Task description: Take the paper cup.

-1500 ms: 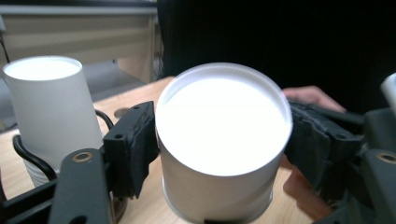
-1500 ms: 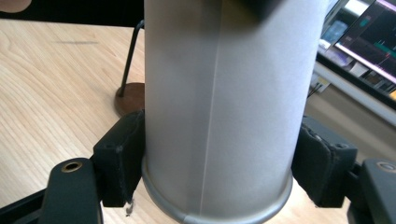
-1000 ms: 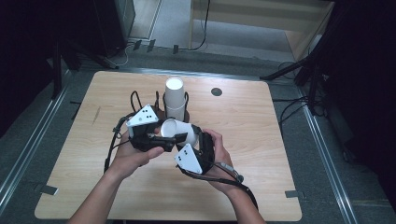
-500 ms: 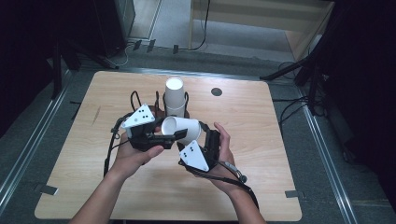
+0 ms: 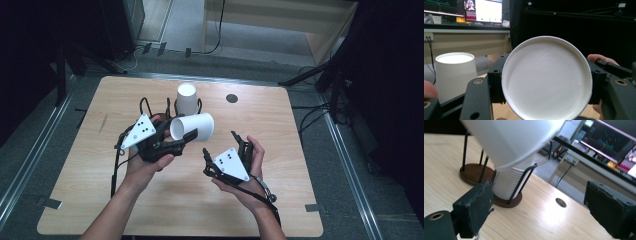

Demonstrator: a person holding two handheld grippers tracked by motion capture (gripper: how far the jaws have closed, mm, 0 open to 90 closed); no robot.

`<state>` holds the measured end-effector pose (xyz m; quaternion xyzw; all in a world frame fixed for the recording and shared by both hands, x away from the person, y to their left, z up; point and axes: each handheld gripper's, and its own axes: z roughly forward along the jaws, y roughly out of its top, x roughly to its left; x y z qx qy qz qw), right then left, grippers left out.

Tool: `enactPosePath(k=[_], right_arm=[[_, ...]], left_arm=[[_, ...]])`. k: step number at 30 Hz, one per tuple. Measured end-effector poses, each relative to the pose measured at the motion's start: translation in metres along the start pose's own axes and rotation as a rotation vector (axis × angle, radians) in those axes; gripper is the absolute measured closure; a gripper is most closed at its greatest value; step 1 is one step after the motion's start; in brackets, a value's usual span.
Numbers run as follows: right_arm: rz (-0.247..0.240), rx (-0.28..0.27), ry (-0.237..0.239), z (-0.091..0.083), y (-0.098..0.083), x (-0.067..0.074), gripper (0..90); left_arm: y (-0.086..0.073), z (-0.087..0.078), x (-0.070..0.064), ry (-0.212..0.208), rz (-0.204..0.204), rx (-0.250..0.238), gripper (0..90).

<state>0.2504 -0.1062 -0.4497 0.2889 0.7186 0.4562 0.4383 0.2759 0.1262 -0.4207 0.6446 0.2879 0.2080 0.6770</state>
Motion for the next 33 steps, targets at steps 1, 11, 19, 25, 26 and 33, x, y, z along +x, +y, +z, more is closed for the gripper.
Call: enactPosePath(k=[1,11,19,25,26,33], right_arm=[[0.029,-0.001,0.007,-0.001,0.000,-0.002,9.6],[0.478,-0.011,0.060,-0.015,-0.006,-0.024,16.7],[0.773,0.021,0.109,-0.018,-0.008,-0.030,16.3],[0.921,0.036,0.153,-0.015,-0.008,-0.031,1.9],[0.938,0.038,0.136,-0.015,-0.007,-0.031,0.6],[1.151,0.036,0.137,-0.013,-0.007,-0.034,0.0]], left_arm=[[-0.002,0.001,0.000,0.004,-0.003,-0.001,36.5],[-0.015,0.008,0.001,0.021,-0.006,-0.032,36.5],[-0.024,0.018,-0.005,0.042,0.014,-0.061,36.5],[-0.028,0.024,-0.007,0.051,0.019,-0.065,36.5],[-0.029,0.024,-0.008,0.056,0.023,-0.063,36.5],[-0.032,0.027,-0.010,0.067,0.028,-0.094,36.4]])
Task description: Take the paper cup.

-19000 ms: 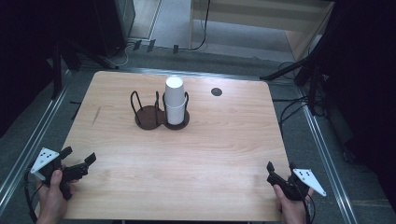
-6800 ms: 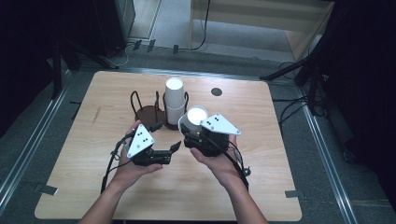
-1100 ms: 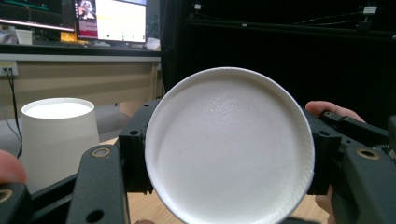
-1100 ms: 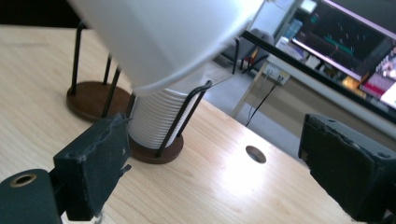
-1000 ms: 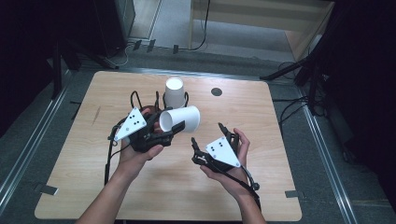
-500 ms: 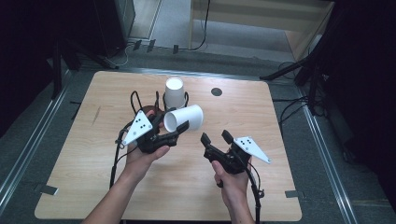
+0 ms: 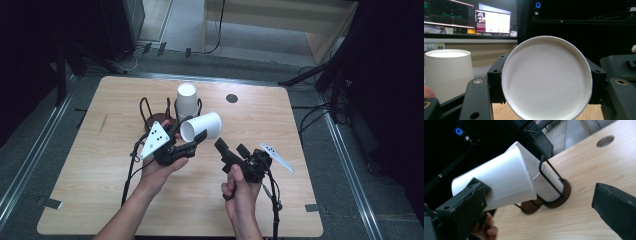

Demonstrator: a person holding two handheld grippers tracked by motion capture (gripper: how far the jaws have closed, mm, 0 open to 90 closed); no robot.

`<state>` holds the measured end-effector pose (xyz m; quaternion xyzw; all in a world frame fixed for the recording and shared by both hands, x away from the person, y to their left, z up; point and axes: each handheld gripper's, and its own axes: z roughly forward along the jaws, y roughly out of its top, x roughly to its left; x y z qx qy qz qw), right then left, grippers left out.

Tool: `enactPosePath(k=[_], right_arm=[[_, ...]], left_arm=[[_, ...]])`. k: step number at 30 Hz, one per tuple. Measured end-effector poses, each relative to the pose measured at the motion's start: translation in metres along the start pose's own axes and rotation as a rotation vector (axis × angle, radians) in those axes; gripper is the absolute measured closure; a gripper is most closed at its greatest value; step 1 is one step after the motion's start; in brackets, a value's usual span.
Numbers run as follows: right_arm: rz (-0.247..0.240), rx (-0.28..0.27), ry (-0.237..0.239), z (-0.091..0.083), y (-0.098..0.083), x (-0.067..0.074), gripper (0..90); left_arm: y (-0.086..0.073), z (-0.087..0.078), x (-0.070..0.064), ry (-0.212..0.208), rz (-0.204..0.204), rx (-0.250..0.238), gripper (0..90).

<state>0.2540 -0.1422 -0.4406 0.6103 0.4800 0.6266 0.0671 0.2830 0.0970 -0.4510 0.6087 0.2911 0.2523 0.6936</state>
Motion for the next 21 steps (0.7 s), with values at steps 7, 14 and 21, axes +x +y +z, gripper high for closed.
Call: enactPosePath(k=[7,14,21], right_arm=[[0.239,-0.022,0.020,-0.001,0.004,0.000,0.0],[0.452,0.015,0.072,0.005,0.003,-0.006,0.0],[0.574,-0.011,0.076,0.004,0.004,-0.002,0.4]], left_arm=[[-0.003,0.003,-0.004,-0.007,0.011,-0.015,36.4],[-0.005,0.007,-0.008,-0.013,0.023,-0.030,36.4],[-0.006,0.009,-0.012,-0.020,0.032,-0.035,36.4]])
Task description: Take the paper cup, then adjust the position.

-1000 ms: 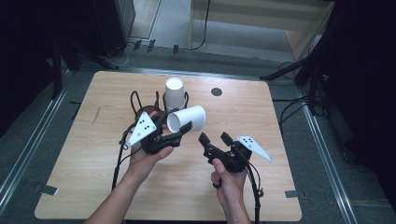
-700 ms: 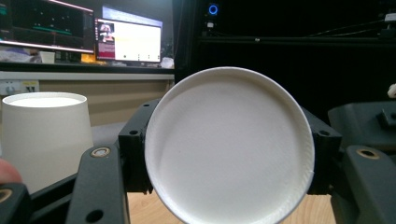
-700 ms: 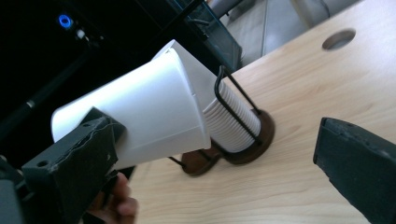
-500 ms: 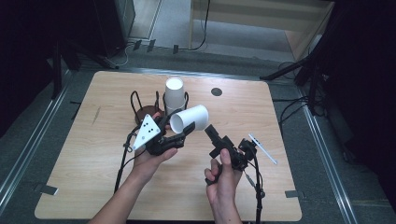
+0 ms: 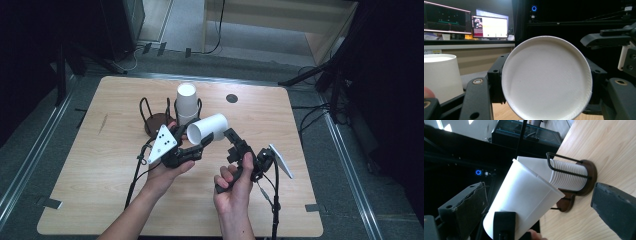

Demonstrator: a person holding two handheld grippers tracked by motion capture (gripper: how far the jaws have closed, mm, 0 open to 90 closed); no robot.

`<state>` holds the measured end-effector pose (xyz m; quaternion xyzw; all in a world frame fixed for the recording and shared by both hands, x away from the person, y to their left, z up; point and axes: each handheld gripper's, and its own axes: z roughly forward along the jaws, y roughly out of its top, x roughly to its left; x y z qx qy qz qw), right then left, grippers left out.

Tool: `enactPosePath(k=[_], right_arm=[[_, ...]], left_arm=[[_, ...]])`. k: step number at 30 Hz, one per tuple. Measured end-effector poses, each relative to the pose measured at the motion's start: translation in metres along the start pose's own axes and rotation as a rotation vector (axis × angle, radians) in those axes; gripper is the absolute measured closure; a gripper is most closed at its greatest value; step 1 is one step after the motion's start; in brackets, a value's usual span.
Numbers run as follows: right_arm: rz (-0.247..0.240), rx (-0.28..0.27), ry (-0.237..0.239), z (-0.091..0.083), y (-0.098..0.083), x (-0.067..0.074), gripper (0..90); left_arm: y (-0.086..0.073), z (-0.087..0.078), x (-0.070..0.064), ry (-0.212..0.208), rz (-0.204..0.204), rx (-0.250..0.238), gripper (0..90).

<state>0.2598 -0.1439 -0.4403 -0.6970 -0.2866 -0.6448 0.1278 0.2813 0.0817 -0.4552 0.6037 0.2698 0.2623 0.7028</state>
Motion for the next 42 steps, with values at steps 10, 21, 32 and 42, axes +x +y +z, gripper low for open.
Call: enactPosePath(k=[10,21,32,42], right_arm=[[0.106,0.008,0.009,0.003,-0.001,0.002,0.8],[0.180,0.026,0.017,0.010,0.001,0.002,0.7],[0.272,0.075,0.039,0.019,-0.003,0.005,0.0],[0.313,0.104,0.053,0.032,-0.004,-0.002,1.2]], left_arm=[[-0.001,0.002,-0.002,-0.007,0.010,-0.009,36.4],[-0.002,0.002,-0.006,-0.012,0.025,-0.011,36.4],[-0.003,0.000,-0.011,-0.035,0.050,-0.017,36.4],[-0.004,0.001,-0.013,-0.041,0.065,-0.020,36.4]])
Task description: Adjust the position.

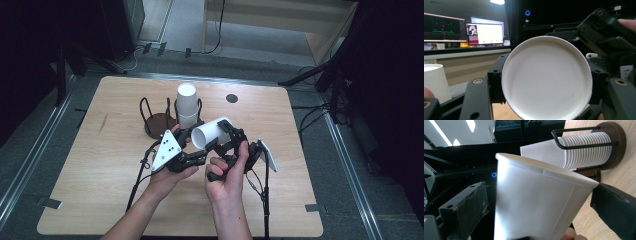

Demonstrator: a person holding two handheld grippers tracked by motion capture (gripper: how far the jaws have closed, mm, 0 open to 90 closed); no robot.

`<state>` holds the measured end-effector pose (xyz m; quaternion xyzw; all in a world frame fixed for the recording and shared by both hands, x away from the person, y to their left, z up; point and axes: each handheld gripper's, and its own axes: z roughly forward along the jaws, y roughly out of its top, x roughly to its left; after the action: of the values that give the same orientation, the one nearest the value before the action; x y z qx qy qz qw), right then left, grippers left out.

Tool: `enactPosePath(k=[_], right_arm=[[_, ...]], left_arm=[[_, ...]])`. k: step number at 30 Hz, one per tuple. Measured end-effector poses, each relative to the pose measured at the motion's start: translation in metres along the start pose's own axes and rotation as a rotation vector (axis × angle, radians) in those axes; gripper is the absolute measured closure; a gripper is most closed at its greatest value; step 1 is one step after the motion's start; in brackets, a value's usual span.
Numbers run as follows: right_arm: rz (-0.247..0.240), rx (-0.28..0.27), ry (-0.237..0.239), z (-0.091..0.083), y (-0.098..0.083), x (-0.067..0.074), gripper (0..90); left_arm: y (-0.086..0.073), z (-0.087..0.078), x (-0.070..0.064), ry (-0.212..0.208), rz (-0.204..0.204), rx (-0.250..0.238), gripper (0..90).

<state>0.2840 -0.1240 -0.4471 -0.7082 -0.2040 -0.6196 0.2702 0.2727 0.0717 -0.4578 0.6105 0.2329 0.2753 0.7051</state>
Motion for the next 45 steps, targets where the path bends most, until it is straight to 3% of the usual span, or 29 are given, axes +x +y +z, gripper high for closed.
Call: enactPosePath(k=[4,14,22,28,33,34,36,41,44,45], right_arm=[[0.015,0.002,0.006,0.003,0.001,-0.003,2.3],[0.033,0.004,0.002,0.004,0.001,-0.003,9.9],[0.063,0.014,0.024,0.005,0.002,-0.005,15.1],[0.056,0.008,0.026,0.004,0.001,-0.005,20.6],[0.037,-0.003,0.054,0.006,-0.002,-0.005,26.7],[0.029,-0.008,0.060,0.006,-0.002,-0.005,27.3],[0.024,-0.007,0.077,0.006,-0.001,-0.004,28.0],[-0.016,-0.024,0.085,0.007,0.001,-0.002,29.1],[-0.030,-0.029,0.084,0.007,0.002,-0.001,29.4],[-0.056,-0.041,0.088,0.008,0.002,0.000,29.7]], left_arm=[[-0.001,0.000,-0.002,-0.002,0.020,0.008,36.4],[0.000,0.000,-0.001,0.000,0.023,0.005,36.4],[-0.001,0.000,0.000,-0.002,0.011,0.007,36.2],[-0.001,0.000,0.001,-0.006,0.000,0.011,33.2],[0.006,-0.004,0.001,0.079,-0.034,0.096,23.6],[0.007,-0.005,0.003,0.079,-0.058,0.114,19.4],[0.009,-0.006,0.005,0.084,-0.064,0.135,14.5],[0.013,-0.011,0.007,0.063,-0.091,0.164,11.5],[0.015,-0.011,0.008,0.067,-0.105,0.196,9.8],[0.016,-0.011,0.010,0.057,-0.114,0.232,9.6]])
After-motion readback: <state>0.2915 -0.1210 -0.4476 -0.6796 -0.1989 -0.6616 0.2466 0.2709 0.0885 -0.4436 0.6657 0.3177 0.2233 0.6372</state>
